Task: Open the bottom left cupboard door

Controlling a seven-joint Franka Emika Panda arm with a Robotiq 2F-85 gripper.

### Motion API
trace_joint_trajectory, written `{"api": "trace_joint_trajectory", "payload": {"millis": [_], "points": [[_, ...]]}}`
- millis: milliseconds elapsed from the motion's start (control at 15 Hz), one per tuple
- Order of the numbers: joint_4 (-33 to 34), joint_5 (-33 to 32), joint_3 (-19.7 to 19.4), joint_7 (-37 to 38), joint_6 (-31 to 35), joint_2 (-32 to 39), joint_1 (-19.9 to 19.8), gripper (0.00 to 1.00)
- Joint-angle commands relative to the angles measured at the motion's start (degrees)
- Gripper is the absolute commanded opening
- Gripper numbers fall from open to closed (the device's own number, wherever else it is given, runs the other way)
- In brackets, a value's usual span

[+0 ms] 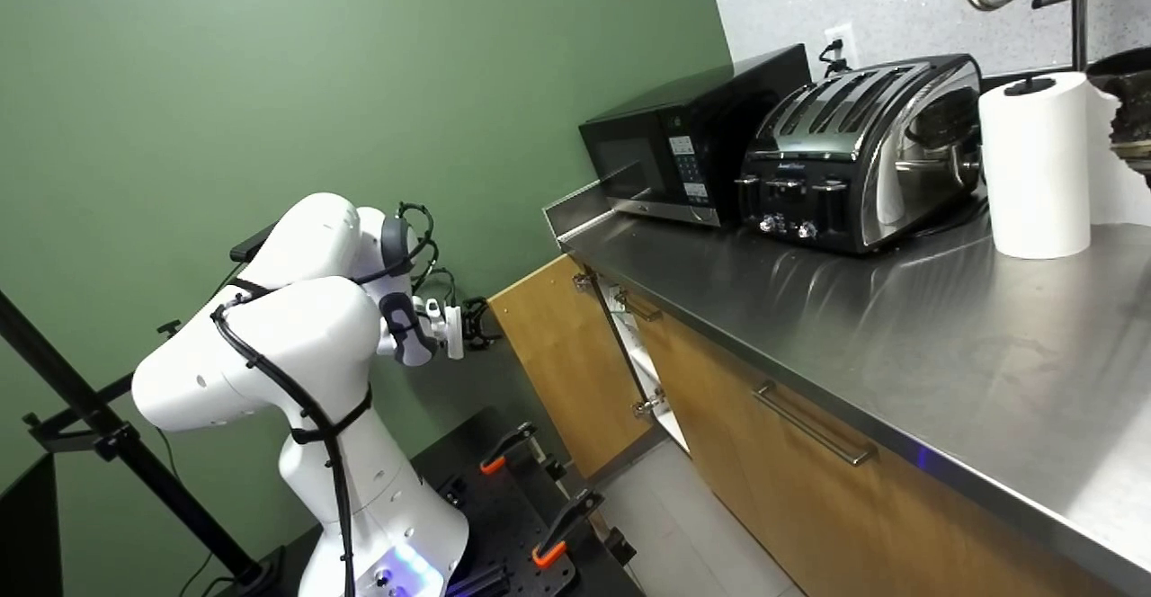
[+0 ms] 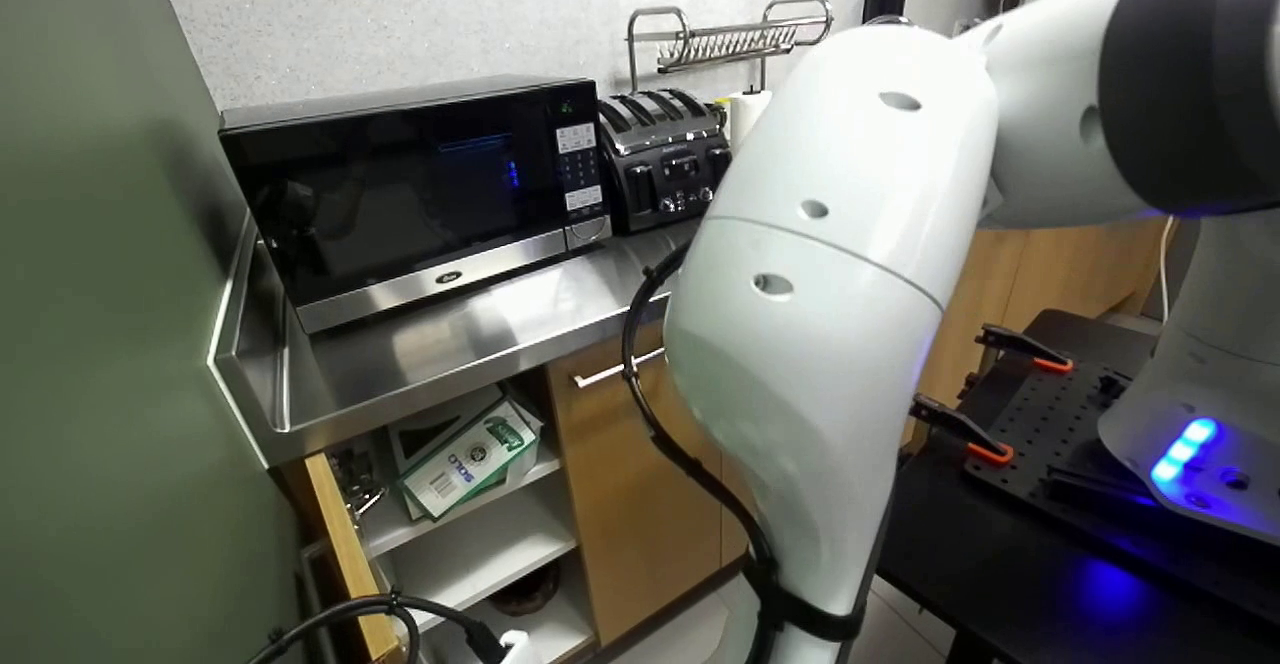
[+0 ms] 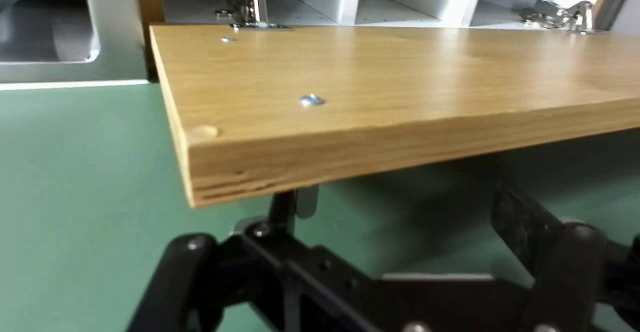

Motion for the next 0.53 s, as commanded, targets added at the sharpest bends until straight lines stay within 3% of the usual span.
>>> {"api": "trace_joint_trajectory", "payload": {"millis": [0, 200, 467], "points": [[-12.7, 7.6, 1.6, -7.1, 7.8, -12.0, -4.1, 1.00], [-19.7, 15.5, 2.4, -12.1, 9.3, -19.4, -6.1, 1.00], [-29.3, 21.3, 1.7, -8.5, 10.6, -29.5, -7.8, 1.00]]}}
